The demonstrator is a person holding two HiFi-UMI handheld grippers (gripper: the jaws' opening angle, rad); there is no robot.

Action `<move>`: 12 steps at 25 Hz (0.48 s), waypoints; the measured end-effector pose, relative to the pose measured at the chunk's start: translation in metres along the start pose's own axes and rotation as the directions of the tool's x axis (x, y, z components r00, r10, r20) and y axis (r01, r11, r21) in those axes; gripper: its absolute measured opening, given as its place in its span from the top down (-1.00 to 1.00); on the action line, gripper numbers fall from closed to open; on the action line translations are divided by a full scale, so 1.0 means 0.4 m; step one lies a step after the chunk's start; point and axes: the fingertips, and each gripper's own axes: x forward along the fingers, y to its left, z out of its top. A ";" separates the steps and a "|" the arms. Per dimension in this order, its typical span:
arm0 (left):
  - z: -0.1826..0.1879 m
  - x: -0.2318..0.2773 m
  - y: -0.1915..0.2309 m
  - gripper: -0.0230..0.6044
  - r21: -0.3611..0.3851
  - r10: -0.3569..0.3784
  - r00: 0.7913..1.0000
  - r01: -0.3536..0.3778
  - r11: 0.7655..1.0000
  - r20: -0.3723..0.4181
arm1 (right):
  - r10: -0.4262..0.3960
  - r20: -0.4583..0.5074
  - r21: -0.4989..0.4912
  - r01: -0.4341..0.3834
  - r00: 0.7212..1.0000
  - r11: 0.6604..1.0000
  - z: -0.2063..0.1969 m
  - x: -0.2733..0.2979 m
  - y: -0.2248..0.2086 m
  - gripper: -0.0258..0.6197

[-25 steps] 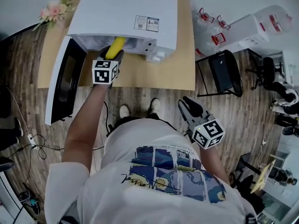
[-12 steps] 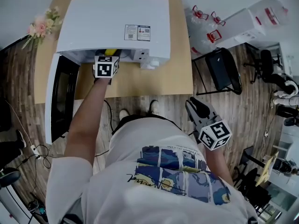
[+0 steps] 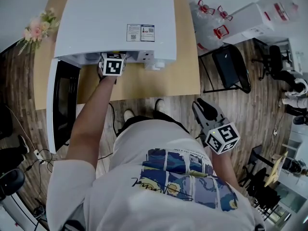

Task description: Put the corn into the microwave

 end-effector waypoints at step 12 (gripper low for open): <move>-0.022 0.012 -0.004 0.08 0.050 0.037 0.997 -0.034 0.998 -0.061 | 0.020 0.005 -0.004 -0.020 1.000 1.000 -0.001 0.014 0.026 0.69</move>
